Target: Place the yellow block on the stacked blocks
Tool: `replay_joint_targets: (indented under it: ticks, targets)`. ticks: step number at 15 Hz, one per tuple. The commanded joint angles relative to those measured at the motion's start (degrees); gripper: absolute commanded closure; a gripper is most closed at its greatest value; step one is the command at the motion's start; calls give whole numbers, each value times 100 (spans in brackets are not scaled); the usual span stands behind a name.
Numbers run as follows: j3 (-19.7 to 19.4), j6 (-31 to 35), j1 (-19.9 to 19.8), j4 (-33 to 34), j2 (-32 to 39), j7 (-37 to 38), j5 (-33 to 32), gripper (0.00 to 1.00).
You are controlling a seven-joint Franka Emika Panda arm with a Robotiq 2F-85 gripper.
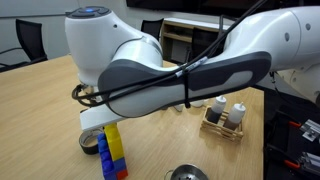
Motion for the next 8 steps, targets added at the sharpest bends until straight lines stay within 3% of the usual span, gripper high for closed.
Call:
replay_joint_targets:
  ticks: [1,6,8]
  targets:
    - [-145,2,71,-6,183,343,-206,90]
    - [-23,147,101,22,230,260,-173,90]
    - [-13,174,92,27,228,240,-166,40]
